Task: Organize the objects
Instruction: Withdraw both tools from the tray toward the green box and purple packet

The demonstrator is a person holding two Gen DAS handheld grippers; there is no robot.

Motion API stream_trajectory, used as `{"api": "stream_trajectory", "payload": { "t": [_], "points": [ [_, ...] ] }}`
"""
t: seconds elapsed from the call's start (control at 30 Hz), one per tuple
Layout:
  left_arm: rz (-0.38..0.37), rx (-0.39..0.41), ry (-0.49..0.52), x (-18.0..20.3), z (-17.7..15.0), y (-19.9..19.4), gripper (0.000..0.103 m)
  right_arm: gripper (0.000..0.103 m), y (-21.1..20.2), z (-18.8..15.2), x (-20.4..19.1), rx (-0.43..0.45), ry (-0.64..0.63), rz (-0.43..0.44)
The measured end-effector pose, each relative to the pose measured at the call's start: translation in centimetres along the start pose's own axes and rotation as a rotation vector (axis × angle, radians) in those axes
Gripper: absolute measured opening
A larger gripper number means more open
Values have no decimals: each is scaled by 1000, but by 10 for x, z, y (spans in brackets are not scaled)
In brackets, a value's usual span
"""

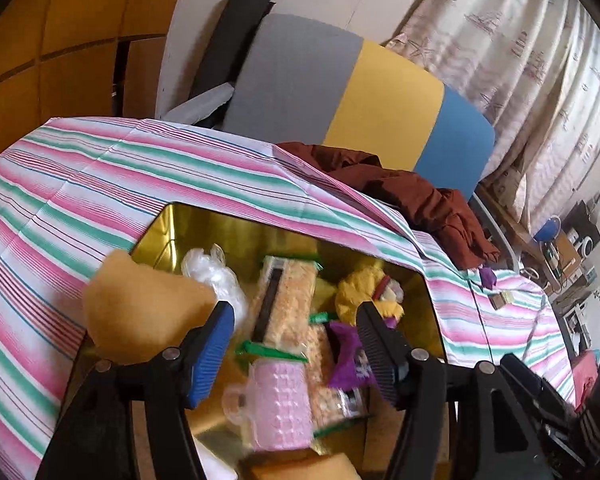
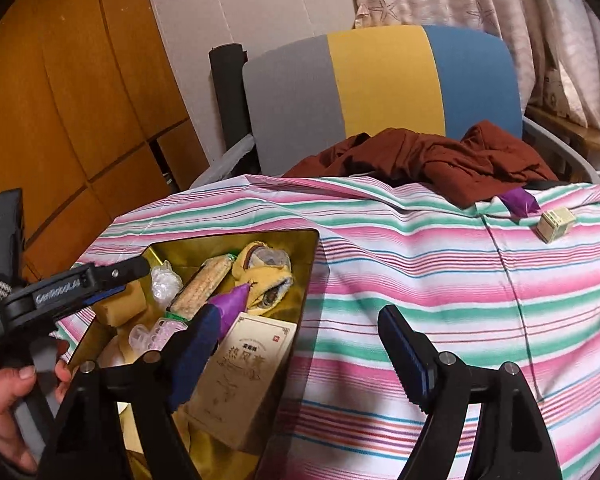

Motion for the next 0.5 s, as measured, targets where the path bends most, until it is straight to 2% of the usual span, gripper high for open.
{"api": "stream_trajectory", "payload": {
  "t": [0.2,0.5],
  "points": [
    [-48,-32,50,26,-16,-2,65,83,-8,-3,14,9,21,-22],
    [-102,-94,149,75,-35,2,65,85,-18,-11,64,1,72,-129]
  ]
}}
Point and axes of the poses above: each gripper's, at about its wrist camera, not at the fingertips, and y roughly the way its jaws point, x to its right, z to its top, the point moved 1 cm from there along y, roughly the way its jaws point, and after that the axes turned 10 degrees about -z, right-handed, at the moved point
